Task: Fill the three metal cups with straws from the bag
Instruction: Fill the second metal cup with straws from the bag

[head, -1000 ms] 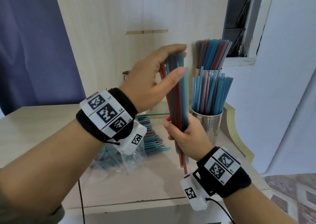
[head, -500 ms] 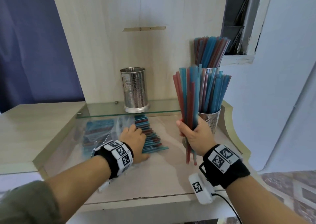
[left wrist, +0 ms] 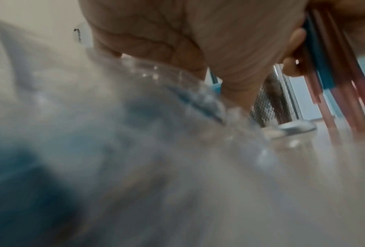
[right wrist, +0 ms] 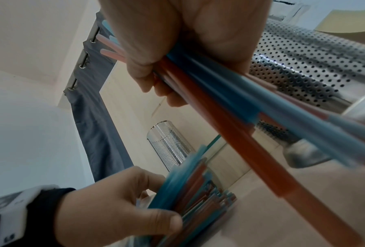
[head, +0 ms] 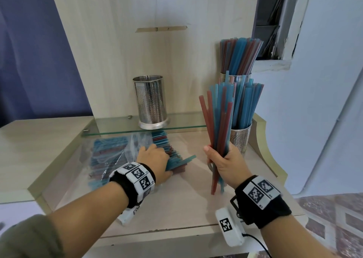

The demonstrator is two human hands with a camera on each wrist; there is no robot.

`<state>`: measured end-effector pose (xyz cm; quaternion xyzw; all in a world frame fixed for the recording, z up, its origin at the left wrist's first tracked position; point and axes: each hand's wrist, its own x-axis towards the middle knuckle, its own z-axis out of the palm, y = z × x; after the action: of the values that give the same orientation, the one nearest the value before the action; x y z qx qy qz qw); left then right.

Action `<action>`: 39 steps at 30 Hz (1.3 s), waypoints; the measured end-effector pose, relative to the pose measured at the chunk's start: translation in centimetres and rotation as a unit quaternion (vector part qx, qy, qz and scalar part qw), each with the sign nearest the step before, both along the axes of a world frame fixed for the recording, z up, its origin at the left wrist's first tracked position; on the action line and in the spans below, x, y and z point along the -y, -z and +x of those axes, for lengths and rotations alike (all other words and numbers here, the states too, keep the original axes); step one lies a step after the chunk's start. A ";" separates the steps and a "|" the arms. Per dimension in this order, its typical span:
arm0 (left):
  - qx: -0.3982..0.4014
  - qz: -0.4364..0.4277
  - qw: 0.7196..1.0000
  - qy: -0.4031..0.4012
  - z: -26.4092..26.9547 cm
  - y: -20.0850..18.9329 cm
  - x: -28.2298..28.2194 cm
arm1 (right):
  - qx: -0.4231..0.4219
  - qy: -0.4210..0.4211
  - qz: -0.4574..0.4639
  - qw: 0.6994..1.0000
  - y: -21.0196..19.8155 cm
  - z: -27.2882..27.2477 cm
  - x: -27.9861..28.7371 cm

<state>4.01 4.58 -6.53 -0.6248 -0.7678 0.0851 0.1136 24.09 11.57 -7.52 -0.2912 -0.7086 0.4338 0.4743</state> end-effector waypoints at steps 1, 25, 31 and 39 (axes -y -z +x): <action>0.018 0.008 1.000 0.001 0.1 -0.4 0.0 | 0.001 0.003 -0.003 1.000 0.1 0.1 -0.1; 0.449 0.424 0.757 0.212 1.3 -12.5 0.5 | -0.035 0.006 -0.021 0.999 0.0 -0.1 -0.2; 0.648 0.348 0.649 0.193 3.3 -12.7 1.3 | -0.053 -0.041 0.008 0.998 -2.2 -0.8 1.6; 0.695 0.349 0.583 0.234 8.3 -10.8 2.1 | -0.081 -0.124 0.010 0.989 -3.5 -2.1 2.9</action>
<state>12.26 2.46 4.23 -0.5639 -0.4101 -0.6791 -0.2295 21.96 8.64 -4.06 -0.1600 -0.7029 0.5043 0.4753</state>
